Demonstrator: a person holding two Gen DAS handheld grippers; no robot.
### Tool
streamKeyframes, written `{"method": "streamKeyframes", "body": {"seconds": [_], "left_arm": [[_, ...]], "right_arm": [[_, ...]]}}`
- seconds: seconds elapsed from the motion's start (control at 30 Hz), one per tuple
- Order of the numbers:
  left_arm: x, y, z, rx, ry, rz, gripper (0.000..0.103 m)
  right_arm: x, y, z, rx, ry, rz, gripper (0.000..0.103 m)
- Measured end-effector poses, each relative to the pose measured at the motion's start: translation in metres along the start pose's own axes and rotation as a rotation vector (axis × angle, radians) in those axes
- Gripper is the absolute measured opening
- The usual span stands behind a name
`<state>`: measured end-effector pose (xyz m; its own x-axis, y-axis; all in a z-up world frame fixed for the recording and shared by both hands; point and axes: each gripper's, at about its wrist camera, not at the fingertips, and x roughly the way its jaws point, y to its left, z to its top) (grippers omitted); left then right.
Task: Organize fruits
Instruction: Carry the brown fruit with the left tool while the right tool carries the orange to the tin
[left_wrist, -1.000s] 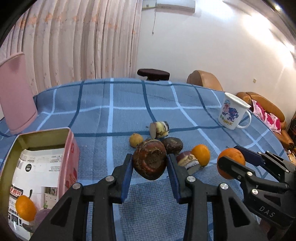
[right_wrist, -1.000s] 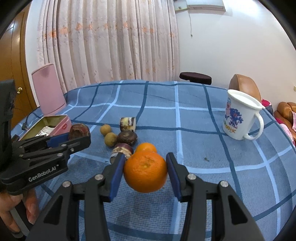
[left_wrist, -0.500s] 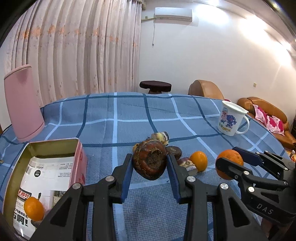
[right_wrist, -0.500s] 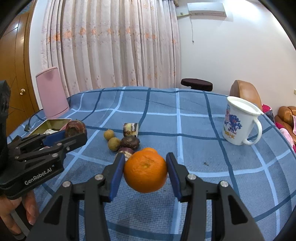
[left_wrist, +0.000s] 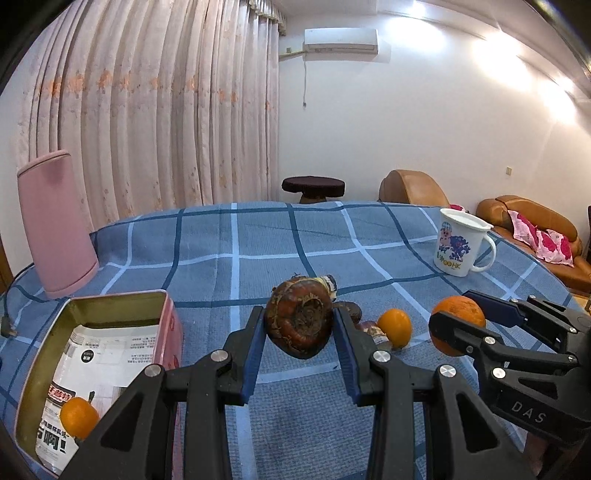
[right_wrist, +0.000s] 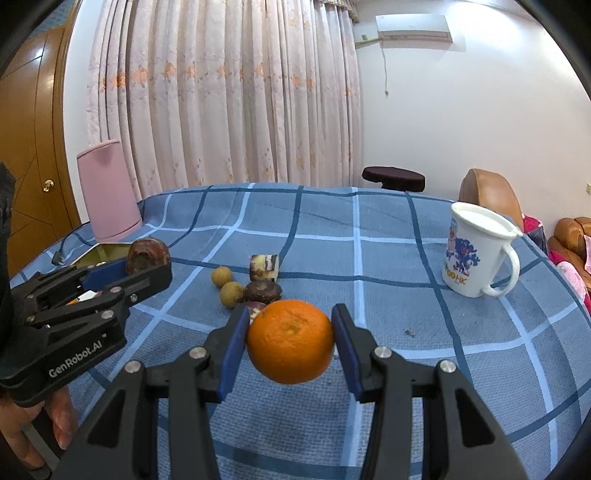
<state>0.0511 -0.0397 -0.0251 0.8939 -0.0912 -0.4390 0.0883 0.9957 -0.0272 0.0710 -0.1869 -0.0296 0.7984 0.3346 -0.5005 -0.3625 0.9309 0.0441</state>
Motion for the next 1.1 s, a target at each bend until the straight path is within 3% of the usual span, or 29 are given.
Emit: {"method": "streamKeyframes", "body": {"seconds": [0.77,1.1], "left_arm": [[-0.018,-0.009,-0.001,0.031,-0.087,0.038,0.039],[-0.024,0.002,-0.001,0.012,-0.071,0.033,0.039]], "right_arm": [[-0.019,0.008,0.0,-0.04,-0.121,0.019,0.049],[-0.009,0.022,0.004,-0.071,-0.1,0.035,0.049]]}}
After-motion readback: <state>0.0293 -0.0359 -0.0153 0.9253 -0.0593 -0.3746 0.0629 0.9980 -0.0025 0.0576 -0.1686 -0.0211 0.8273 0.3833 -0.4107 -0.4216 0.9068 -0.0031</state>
